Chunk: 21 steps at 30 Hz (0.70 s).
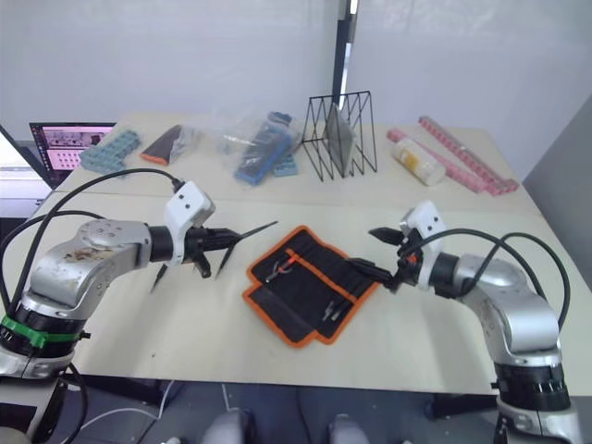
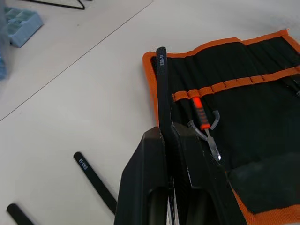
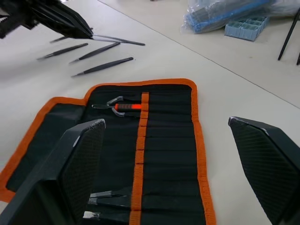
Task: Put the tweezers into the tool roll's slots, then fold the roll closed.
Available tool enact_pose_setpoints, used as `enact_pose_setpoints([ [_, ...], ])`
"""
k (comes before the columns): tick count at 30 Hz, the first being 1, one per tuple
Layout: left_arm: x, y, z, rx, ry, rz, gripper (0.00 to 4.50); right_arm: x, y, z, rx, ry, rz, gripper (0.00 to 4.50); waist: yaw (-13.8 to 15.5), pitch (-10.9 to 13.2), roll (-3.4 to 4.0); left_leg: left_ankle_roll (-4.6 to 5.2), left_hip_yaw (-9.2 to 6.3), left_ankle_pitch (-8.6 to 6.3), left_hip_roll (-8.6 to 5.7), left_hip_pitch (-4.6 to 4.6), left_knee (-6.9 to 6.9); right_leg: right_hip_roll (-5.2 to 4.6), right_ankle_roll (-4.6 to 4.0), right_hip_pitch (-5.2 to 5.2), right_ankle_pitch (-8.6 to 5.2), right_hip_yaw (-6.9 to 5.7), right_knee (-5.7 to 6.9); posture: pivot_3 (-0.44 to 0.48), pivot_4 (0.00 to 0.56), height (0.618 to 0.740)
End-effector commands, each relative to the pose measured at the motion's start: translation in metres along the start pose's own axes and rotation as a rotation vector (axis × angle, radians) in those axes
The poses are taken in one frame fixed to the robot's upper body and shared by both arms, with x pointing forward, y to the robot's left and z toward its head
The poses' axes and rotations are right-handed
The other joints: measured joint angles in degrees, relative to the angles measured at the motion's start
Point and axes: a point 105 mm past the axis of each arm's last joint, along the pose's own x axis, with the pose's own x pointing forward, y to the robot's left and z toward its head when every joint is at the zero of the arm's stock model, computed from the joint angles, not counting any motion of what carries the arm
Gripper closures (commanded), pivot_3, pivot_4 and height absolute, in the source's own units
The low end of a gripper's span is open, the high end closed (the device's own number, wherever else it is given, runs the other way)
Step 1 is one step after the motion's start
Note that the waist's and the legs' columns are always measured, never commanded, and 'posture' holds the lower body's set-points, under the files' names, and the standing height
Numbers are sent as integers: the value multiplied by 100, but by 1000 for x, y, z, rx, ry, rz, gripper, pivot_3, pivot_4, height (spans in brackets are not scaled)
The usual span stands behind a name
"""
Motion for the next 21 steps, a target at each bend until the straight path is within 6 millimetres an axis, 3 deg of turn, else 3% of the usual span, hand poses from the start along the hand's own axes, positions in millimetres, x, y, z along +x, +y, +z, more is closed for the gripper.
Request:
enact_pose_setpoints([
  [1,4,-5,11,29,8,-18,4500,-1,8,-2,-49,-16,-11,1128,-2,0,0,0,0,0,0,0,0,1,0,0,0,0,0,0,150,713],
  [10,1,-36,11,-70,93,-175,4500,20,16,-48,-65,55,4,4278,-15,1,0,1,-8,0,-4,-2,4,1,4,3,-2,2,2,0,150,713],
  [11,2,-37,11,-72,96,-167,4500,21,17,-53,-58,61,9,4473,-14,1,0,1,-8,0,-5,-2,4,0,4,3,-2,2,3,0,150,713],
  [17,2,-46,8,-109,121,-168,4500,28,16,-84,-38,141,13,4473,-9,1,0,1,-15,1,-8,-2,8,1,5,9,-2,3,4,0,150,713],
  [21,3,-47,-3,-129,182,-142,4500,31,19,-94,-22,168,29,4473,-12,1,0,1,-19,1,-8,-1,7,2,4,11,-2,2,5,0,150,713],
])
